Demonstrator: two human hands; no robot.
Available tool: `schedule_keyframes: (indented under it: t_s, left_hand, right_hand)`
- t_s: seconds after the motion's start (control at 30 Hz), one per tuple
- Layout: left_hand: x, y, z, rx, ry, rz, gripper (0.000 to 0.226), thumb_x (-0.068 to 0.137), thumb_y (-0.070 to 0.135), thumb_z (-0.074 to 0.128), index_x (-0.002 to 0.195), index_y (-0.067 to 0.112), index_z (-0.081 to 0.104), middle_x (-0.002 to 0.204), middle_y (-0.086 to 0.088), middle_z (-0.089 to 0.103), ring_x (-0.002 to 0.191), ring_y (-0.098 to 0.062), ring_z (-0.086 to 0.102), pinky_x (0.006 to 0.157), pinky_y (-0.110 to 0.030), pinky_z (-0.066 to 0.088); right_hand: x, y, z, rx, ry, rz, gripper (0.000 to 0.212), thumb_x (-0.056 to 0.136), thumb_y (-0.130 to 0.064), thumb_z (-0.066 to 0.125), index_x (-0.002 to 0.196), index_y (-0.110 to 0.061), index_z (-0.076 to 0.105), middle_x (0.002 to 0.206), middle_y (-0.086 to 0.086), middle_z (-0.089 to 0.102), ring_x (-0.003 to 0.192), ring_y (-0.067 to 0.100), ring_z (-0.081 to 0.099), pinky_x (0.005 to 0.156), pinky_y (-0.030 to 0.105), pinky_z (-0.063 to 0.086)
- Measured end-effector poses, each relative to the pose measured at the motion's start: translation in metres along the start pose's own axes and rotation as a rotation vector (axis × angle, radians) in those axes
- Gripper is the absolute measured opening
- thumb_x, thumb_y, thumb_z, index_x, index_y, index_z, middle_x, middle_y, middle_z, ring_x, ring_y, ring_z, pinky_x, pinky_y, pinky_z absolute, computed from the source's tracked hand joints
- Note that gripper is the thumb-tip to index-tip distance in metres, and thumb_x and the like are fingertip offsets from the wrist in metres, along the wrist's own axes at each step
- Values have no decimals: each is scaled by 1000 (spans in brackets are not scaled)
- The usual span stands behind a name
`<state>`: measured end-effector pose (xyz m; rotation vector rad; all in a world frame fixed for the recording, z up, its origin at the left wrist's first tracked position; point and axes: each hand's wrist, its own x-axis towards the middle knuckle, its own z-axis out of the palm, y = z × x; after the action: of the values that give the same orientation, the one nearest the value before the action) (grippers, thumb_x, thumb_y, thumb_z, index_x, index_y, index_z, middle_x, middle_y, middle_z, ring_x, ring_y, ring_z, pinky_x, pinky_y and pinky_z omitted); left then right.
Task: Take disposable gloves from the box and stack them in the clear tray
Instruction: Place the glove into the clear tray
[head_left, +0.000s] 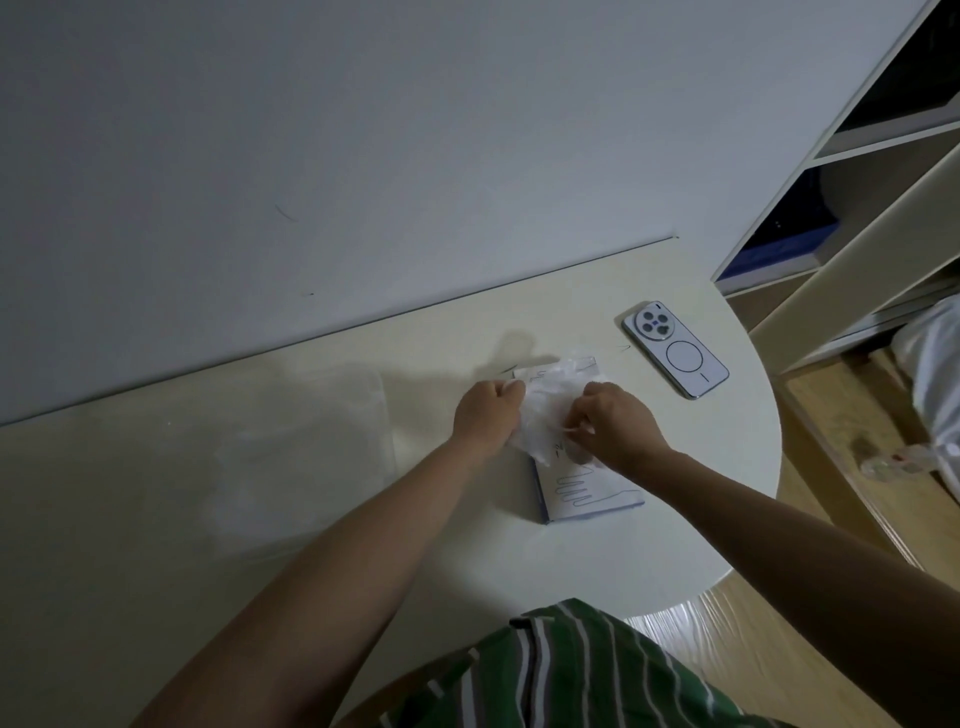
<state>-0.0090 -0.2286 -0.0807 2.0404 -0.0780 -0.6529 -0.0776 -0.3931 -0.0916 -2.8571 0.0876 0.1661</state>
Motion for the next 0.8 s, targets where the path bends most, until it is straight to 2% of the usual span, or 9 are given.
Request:
schedule_keyframes:
  t_s: [0.1, 0.17, 0.23, 0.37, 0.5, 0.57, 0.63, 0.73, 0.8]
  left_hand:
    - [-1, 2, -6, -35, 42, 26, 40, 87, 29, 42, 51, 11, 41, 49, -9, 46, 51, -22, 44, 56, -35, 40]
    - [-1, 3, -10, -132, 77, 10, 45, 89, 22, 45, 46, 17, 35, 44, -4, 40, 46, -21, 36, 52, -30, 33]
    - [-1, 6, -17, -230, 98, 5, 47, 90, 21, 50, 45, 19, 36, 39, 2, 36, 39, -19, 32, 48, -24, 29]
    - [-2, 9, -30, -287, 72, 57, 30, 93, 31, 56, 70, 13, 51, 54, 1, 45, 39, -16, 39, 40, -22, 31]
    - [-8, 9, -40, -322, 71, 94, 16, 93, 25, 56, 92, 12, 65, 69, 4, 54, 45, -11, 44, 40, -21, 34]
    - [-12, 7, -47, -318, 57, 131, 17, 93, 21, 54, 92, 12, 69, 62, 7, 53, 44, -10, 42, 41, -21, 34]
    - [-16, 6, -56, -313, 59, 157, 18, 92, 17, 55, 85, 14, 71, 54, 8, 47, 43, -11, 40, 41, -20, 33]
    - [-20, 3, -71, -329, 119, 136, 33, 89, 14, 57, 60, 25, 67, 47, 11, 42, 39, -10, 37, 39, -18, 30]
    - [-23, 0, -81, -339, 147, 117, 33, 87, 15, 59, 56, 23, 66, 47, 9, 42, 38, -10, 37, 39, -16, 30]
  right_hand:
    - [3, -5, 2, -60, -93, 56, 21, 83, -25, 69, 97, -11, 73, 96, 3, 62, 87, 19, 59, 74, 30, 54]
    - [5, -8, 2, -112, -141, 68, 24, 79, -24, 69, 98, -10, 70, 95, 3, 61, 85, 19, 59, 73, 27, 53]
    - [7, -9, 5, -219, -149, -34, 30, 81, -26, 69, 106, -10, 66, 103, 3, 62, 91, 18, 59, 79, 27, 50]
    - [8, -12, 13, -342, -243, -173, 31, 93, -29, 57, 115, -8, 62, 118, 5, 59, 107, 21, 50, 94, 33, 39]
    - [12, -13, 5, -222, -323, -88, 28, 96, -28, 51, 109, -7, 64, 108, 10, 64, 96, 21, 56, 86, 30, 46]
    - [14, -12, -3, -53, -266, -8, 22, 95, -22, 50, 95, -8, 67, 100, 7, 69, 79, 18, 62, 69, 24, 54]
    - [14, -12, -11, 135, -157, 69, 15, 94, -20, 51, 88, -12, 62, 98, 4, 68, 75, 18, 63, 62, 23, 55]
    - [17, -19, -25, 329, 189, 70, 10, 89, -21, 51, 94, -15, 56, 96, 2, 62, 77, 16, 57, 69, 35, 52]
    - [19, -35, -37, 540, 329, -46, 30, 87, -32, 50, 112, -15, 52, 106, 1, 54, 87, 15, 53, 75, 32, 48]
